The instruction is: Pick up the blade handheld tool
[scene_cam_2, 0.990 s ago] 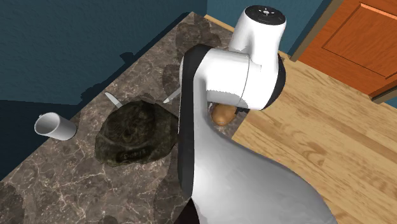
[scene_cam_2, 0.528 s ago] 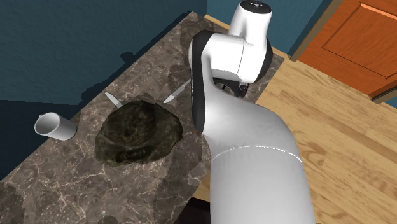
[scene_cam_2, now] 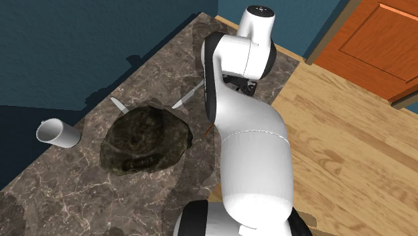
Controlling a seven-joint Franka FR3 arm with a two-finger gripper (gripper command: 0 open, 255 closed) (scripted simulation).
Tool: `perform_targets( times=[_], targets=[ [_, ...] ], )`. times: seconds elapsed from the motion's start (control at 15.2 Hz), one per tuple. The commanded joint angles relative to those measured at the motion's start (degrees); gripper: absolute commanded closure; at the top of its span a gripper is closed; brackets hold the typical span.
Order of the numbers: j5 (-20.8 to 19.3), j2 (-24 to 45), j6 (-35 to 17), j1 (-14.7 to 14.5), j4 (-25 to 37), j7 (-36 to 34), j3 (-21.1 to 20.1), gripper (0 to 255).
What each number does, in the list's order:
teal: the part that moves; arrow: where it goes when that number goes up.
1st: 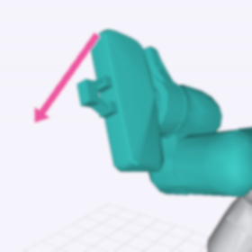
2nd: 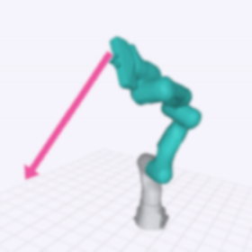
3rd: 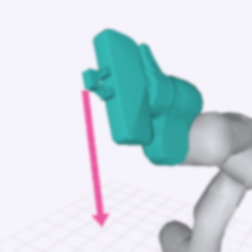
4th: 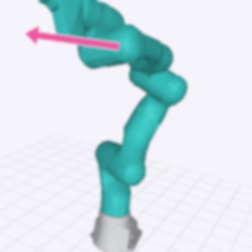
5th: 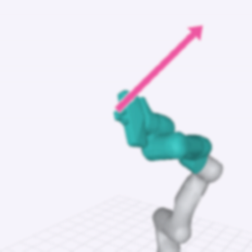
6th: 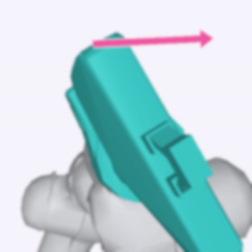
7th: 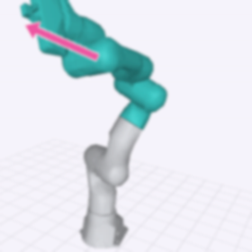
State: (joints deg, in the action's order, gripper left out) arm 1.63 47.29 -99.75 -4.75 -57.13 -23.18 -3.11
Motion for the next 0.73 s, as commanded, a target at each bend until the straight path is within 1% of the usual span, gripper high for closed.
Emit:
perform_targets(
  times=[0.0, 0.26, 0.33, 0.66],
  targets=[
    [0.01, 0.03, -1.52, 0.01, -1.45, 0.04, 0.01, 0],
    [0.01, 0.38, -3.25, 0.03, -2.83, 0.12, 0.02, 0],
    [0.01, 0.39, -3.24, 0.04, -2.82, 0.14, 0.03, 255],
    [0.01, 0.39, -3.25, 0.03, -2.83, 0.13, 0.02, 255]
  ],
)
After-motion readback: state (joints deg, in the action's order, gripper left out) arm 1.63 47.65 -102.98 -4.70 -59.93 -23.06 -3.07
